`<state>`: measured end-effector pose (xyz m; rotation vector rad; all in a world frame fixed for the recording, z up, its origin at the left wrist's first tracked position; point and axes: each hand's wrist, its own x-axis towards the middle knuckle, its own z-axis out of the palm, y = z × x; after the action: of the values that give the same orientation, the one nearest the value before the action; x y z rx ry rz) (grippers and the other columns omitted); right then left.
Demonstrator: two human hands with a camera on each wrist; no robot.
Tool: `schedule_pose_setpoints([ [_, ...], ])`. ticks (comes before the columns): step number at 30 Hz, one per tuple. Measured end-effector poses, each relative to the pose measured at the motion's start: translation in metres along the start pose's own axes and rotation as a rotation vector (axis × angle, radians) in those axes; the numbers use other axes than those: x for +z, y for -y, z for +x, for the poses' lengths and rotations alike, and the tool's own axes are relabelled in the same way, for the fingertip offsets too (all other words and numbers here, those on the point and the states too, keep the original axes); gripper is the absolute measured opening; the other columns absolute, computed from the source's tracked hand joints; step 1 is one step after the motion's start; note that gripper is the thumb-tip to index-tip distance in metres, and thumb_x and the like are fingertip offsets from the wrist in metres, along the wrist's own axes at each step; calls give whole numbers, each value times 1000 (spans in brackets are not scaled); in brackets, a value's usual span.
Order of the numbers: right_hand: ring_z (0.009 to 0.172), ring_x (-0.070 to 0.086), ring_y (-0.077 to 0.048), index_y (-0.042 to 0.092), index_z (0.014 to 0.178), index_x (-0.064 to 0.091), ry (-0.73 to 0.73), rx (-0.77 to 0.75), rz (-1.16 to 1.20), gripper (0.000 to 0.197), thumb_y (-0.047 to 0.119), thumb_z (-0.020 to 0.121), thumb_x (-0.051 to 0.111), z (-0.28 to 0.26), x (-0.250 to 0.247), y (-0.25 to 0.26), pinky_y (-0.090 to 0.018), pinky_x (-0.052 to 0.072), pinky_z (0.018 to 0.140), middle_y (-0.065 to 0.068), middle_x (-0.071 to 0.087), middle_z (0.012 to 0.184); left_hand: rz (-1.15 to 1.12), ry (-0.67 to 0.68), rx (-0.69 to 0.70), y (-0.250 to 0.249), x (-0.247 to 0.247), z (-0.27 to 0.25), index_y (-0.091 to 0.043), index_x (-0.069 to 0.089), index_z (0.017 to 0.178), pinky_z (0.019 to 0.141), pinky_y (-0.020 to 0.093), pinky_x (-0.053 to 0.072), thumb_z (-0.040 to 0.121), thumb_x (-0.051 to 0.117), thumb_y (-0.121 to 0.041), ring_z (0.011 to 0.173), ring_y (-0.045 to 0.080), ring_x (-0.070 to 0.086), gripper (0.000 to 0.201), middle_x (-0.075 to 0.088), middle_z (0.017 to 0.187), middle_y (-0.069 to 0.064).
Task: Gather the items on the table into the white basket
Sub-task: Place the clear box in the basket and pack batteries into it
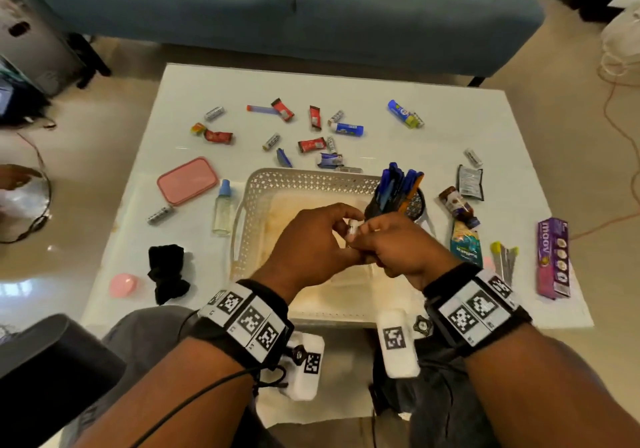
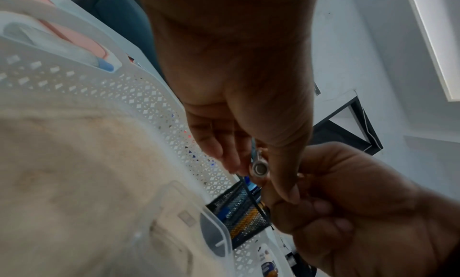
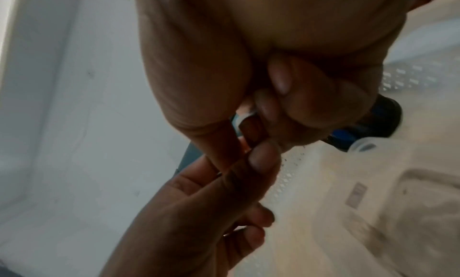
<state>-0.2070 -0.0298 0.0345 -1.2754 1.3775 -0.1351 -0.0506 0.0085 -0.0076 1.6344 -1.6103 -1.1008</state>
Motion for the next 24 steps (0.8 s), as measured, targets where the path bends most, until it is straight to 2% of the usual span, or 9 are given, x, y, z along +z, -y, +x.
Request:
schedule_pose_setpoints([
  [2, 41, 26, -10, 6, 74, 63, 52, 17, 54, 16, 9, 90, 66, 8, 2, -5, -19, 17, 43, -3, 35, 55, 65, 13, -35, 6, -4, -2, -40, 67, 117, 70, 24, 53, 59, 94, -48, 65, -6, 62, 65, 71, 88, -16],
  [5, 41, 25, -9, 12, 71, 64, 81, 53, 81, 20, 12, 90, 69, 21, -2, -13, -18, 16, 44, 0, 36, 55, 143, 80, -41, 11, -7, -3, -40, 63, 128, 76, 25, 54, 60, 93, -47, 69, -6, 63, 75, 73, 99, -17],
  [8, 43, 26, -11, 7, 75, 66, 125, 44, 26, 19, 18, 90, 70, 25, -2, -14, -19, 18, 44, 1, 37, 54, 216, 48, -49, 14, -6, 1, -39, 69, 120, 72, 22, 47, 61, 92, -48, 68, -11, 56, 64, 72, 101, -19],
  [10, 45, 30, -11, 0, 84, 69, 113, 43, -22, 20, 19, 91, 69, 27, -6, -18, -21, 20, 44, -2, 41, 59, 276, 49, -65, 14, -4, 4, -39, 72, 115, 72, 23, 46, 59, 93, -48, 73, -6, 55, 60, 68, 103, -18],
  [13, 51, 46, -11, 13, 91, 72, 54, 26, -163, 6, 14, 90, 66, 29, -15, -22, -22, 36, 42, 3, 57, 61, 428, 129, -138, 17, 2, 3, -38, 70, 111, 82, 32, 52, 56, 93, -52, 95, 7, 57, 61, 62, 109, -16],
  [16, 65, 66, -13, 14, 102, 66, 64, 51, -170, 19, 3, 87, 64, 31, -18, -29, -27, 55, 55, -8, 69, 81, 558, 215, -157, 21, 7, 0, -35, 69, 111, 90, 36, 49, 54, 92, -55, 112, 13, 49, 65, 57, 118, -12],
  [19, 75, 73, -19, 20, 98, 64, 65, -3, -220, 18, 5, 87, 64, 35, -17, -39, -35, 62, 64, -9, 71, 87, 612, 254, -169, 24, 11, 2, -35, 67, 118, 100, 34, 44, 58, 90, -54, 129, 17, 39, 68, 51, 135, -9],
  [21, 75, 72, -19, 25, 92, 64, 1, -104, -368, 16, 12, 84, 68, 41, -15, -45, -39, 62, 69, -2, 70, 84, 617, 258, -185, 25, 13, 3, -36, 66, 122, 102, 34, 43, 59, 90, -53, 130, 18, 39, 69, 51, 136, -8],
  [24, 80, 65, -14, 27, 88, 63, -77, -169, -483, 14, 18, 81, 71, 46, -12, -52, -28, 53, 69, 8, 65, 84, 598, 266, -224, 24, 16, 5, -39, 62, 125, 98, 36, 46, 61, 89, -54, 124, 16, 45, 71, 55, 130, -11],
])
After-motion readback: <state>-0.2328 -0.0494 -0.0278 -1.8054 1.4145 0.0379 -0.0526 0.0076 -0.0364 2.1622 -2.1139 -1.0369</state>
